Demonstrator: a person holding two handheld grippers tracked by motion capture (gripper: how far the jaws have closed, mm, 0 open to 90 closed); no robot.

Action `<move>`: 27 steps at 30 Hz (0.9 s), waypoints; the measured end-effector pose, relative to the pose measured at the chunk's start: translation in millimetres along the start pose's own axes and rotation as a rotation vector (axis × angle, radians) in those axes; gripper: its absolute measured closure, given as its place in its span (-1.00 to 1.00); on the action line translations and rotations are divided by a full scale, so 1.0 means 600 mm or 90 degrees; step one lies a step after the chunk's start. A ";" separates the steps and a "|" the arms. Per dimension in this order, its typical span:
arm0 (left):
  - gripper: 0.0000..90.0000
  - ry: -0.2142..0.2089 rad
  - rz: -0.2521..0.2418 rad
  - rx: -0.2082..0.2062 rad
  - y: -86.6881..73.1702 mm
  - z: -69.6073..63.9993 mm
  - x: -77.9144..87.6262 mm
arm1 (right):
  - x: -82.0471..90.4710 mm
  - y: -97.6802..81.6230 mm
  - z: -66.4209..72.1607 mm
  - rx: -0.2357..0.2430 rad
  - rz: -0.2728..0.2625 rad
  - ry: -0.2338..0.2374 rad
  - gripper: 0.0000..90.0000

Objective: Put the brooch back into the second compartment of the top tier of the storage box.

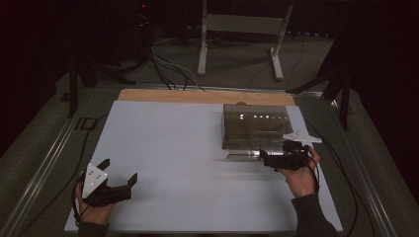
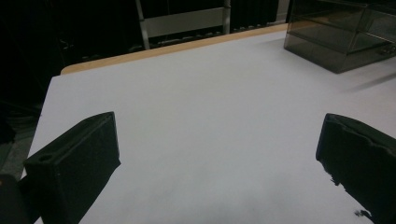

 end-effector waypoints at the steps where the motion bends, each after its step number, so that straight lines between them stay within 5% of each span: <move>1: -1.00 0.000 0.000 0.000 0.000 0.000 0.000 | 0.002 -0.001 -0.002 -0.001 -0.002 0.000 -1.00; 27: -1.00 0.000 -0.001 0.004 0.000 0.005 0.002 | 0.027 -0.062 -0.015 -0.021 -0.023 0.003 -1.00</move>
Point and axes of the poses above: each handheld gripper's, and its own axes: x roughly backward along the jaws, y roughly out of its top, z roughly to its left, the point moved 10 cm from there along -x, roughly forward along the jaws, and after that the axes turned 7 degrees about -y, right-handed, at the moved point
